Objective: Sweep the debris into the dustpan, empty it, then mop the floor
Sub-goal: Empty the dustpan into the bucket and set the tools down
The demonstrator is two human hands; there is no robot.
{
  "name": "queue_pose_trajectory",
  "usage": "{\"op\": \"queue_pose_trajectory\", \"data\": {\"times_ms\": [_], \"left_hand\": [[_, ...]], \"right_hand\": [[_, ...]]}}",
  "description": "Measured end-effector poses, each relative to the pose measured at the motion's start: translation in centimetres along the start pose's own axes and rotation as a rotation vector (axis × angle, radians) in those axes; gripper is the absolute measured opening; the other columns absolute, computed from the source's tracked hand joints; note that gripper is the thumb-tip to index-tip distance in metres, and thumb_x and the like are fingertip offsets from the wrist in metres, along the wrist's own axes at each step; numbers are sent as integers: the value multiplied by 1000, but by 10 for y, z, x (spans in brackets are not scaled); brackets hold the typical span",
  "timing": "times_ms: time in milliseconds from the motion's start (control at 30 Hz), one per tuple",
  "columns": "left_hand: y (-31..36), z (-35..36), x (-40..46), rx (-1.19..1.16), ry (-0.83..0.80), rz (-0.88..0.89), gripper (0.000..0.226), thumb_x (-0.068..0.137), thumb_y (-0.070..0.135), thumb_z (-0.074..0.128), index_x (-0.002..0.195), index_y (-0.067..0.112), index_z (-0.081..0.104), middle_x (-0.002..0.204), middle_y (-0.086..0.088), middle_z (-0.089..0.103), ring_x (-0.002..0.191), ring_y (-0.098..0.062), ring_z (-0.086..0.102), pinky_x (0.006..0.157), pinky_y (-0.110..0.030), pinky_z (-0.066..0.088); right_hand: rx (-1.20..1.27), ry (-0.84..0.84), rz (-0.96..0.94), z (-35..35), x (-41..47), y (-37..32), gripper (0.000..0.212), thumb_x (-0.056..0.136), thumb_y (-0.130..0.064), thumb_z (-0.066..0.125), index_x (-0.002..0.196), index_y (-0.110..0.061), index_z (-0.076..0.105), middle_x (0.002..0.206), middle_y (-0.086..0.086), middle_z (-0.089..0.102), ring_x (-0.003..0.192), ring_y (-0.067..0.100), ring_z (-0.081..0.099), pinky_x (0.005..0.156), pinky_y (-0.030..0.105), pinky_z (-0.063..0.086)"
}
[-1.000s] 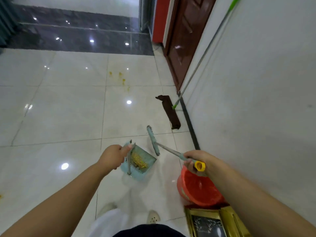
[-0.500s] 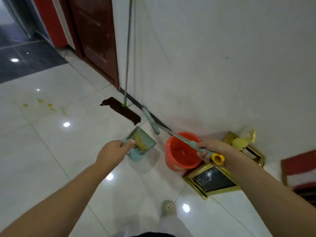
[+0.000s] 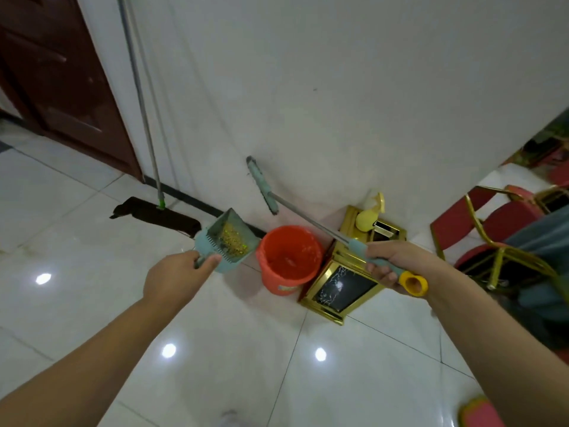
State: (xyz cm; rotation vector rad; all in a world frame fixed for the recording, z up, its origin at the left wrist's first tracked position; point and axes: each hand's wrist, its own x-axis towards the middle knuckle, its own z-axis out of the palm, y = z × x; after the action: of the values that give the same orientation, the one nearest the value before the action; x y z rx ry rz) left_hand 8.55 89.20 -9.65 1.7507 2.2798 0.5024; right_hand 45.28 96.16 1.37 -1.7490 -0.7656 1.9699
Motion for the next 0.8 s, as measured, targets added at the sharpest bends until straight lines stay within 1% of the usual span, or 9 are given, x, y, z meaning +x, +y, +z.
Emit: {"op": "queue_pose_trajectory", "data": {"times_ms": [133, 200, 300, 367, 467, 533, 600, 700, 800], "left_hand": [[3, -8, 0, -71, 37, -48, 56, 88, 65, 35, 54, 21, 43, 49, 1, 49, 47, -14, 49, 43, -21, 26], [8, -8, -7, -76, 43, -47, 58, 88, 67, 33, 55, 21, 45, 48, 1, 48, 45, -14, 48, 42, -20, 27], [20, -7, -18, -46, 53, -31, 58, 86, 68, 32, 56, 20, 44, 46, 4, 46, 41, -12, 45, 41, -19, 26], [29, -6, -27, 8, 42, -2, 56, 85, 69, 30, 58, 22, 44, 47, 4, 47, 42, -11, 46, 40, -19, 27], [40, -3, -39, 103, 1, 87, 51, 82, 71, 26, 60, 27, 39, 50, 6, 47, 45, -8, 46, 40, -20, 27], [48, 0, -44, 184, -23, 160, 53, 79, 75, 21, 64, 27, 39, 52, 7, 48, 46, -6, 45, 40, -20, 28], [59, 3, -46, 271, -34, 227, 55, 77, 77, 19, 69, 28, 41, 54, 8, 47, 47, -4, 43, 40, -20, 27], [76, 11, -46, 401, -116, 329, 53, 80, 77, 21, 77, 29, 43, 55, 10, 45, 47, -1, 41, 41, -20, 27], [98, 21, -47, 486, -196, 431, 52, 80, 78, 23, 75, 30, 40, 56, 10, 44, 47, -2, 41, 41, -20, 27]], "right_hand": [[-1, 2, -10, -17, -9, 8, 24, 95, -9, 48, 118, -4, 45, 58, 8, 52, 31, 6, 42, 27, 14, 36], [0, -3, -2, -25, -15, 12, 23, 95, -10, 48, 117, -4, 44, 57, 8, 51, 30, 6, 41, 27, 13, 37], [3, -10, -4, -36, -23, 18, 19, 95, -10, 49, 112, -5, 43, 55, 7, 51, 29, 6, 41, 27, 13, 37], [2, -5, -5, -42, -28, 22, 21, 94, -10, 51, 113, -4, 42, 54, 7, 52, 29, 6, 41, 27, 13, 37], [7, 8, 3, -50, -36, 29, 27, 94, -11, 52, 118, -4, 42, 54, 7, 53, 29, 6, 42, 28, 13, 38], [14, 16, 4, -56, -41, 34, 30, 94, -12, 53, 121, -4, 43, 56, 8, 54, 30, 6, 43, 29, 12, 39], [23, 24, 1, -61, -45, 40, 27, 94, -13, 54, 118, -5, 45, 57, 8, 54, 30, 6, 43, 30, 12, 39], [16, 50, -16, -68, -49, 47, 23, 93, -12, 55, 113, -4, 47, 58, 8, 54, 32, 6, 43, 30, 13, 39], [-27, 77, -42, -75, -54, 53, 22, 92, -11, 54, 111, -3, 48, 61, 8, 54, 33, 6, 43, 31, 13, 39]]}}
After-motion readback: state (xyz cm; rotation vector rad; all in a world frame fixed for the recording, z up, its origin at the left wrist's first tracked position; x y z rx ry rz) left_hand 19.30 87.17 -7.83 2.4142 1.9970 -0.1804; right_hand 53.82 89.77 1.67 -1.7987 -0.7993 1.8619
